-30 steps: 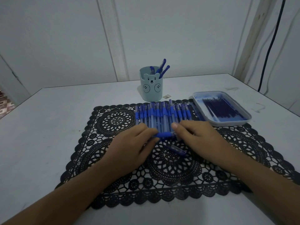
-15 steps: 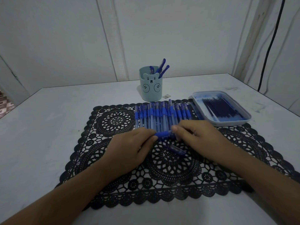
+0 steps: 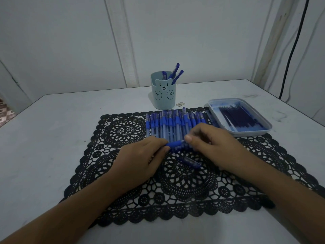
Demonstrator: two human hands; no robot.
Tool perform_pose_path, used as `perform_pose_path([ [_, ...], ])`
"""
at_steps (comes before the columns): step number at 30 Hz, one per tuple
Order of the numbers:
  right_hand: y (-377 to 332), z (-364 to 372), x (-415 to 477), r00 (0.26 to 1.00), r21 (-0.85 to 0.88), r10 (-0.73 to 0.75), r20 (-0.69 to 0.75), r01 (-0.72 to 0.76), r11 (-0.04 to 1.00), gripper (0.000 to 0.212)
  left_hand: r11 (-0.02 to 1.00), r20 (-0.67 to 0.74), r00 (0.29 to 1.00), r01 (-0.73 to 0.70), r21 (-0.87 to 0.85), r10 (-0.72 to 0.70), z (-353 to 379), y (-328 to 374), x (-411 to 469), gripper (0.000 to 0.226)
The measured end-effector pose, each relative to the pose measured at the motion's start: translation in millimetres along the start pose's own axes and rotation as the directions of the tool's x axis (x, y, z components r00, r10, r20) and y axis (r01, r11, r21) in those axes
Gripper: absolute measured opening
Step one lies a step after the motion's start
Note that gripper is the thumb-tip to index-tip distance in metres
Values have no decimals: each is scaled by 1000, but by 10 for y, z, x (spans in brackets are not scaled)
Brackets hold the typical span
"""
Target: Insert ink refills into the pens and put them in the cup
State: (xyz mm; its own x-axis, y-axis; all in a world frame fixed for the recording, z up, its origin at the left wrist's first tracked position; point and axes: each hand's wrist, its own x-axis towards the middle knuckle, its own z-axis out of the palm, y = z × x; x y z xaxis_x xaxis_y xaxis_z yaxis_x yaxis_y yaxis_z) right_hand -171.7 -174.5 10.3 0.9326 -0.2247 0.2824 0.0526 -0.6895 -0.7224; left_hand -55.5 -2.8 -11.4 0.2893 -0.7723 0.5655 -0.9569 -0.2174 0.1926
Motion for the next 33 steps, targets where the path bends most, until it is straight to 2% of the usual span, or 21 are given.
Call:
perform_pose_path([
  [2, -2, -3, 7, 1000, -50, 13, 20, -12, 999, 30, 1000, 17, 1000, -11, 11, 10, 1, 1, 0, 30],
  [5, 0, -18, 4, 998, -18, 14, 54, -13, 1000, 7, 1000, 27, 1000, 4, 14, -4, -4, 1, 2, 32],
  [7, -7, -18, -9, 998, 14, 10, 55, -11, 1000, 10, 1000, 22, 1000, 15, 5, -15, -6, 1, 3, 31],
  [9, -31, -10, -8, 999, 26, 33, 39, -34, 999, 3, 1000, 30, 1000, 7, 13, -7, -1, 0, 5, 31],
  [12, -22, 2, 10, 1000, -9, 17, 2, -17, 1000, 13, 1000, 46, 999, 5, 25, -6, 2, -6, 6, 32],
  [17, 27, -33, 36, 995, 122, 35, -89, -24, 992, 16, 994, 41, 993, 112, -15, -111, 14, -40, 12, 37],
  [19, 50, -72, 46, 991, 125, 54, -120, -39, 991, 17, 988, 24, 989, 148, -41, -147, 19, -52, 22, 39],
  [21, 56, -102, 46, 995, 21, 51, -81, -49, 999, 15, 982, -3, 984, 179, -61, -180, 15, -56, 34, 40],
  [23, 43, -101, 31, 999, -119, 34, 21, -31, 992, 13, 977, -18, 979, 201, -70, -203, 12, -60, 40, 41],
  [27, 17, -51, -3, 982, -358, -40, 182, 104, 928, 16, 975, -19, 977, 212, -67, -213, 20, -70, 39, 43],
  [30, 46, -31, -14, 962, -410, -65, 266, 174, 896, 18, 976, -19, 978, 205, -68, -207, 20, -68, 39, 42],
  [33, 54, -31, -17, 957, -400, -69, 281, 182, 898, 20, 978, -14, 980, 197, -65, -198, 16, -63, 35, 43],
])
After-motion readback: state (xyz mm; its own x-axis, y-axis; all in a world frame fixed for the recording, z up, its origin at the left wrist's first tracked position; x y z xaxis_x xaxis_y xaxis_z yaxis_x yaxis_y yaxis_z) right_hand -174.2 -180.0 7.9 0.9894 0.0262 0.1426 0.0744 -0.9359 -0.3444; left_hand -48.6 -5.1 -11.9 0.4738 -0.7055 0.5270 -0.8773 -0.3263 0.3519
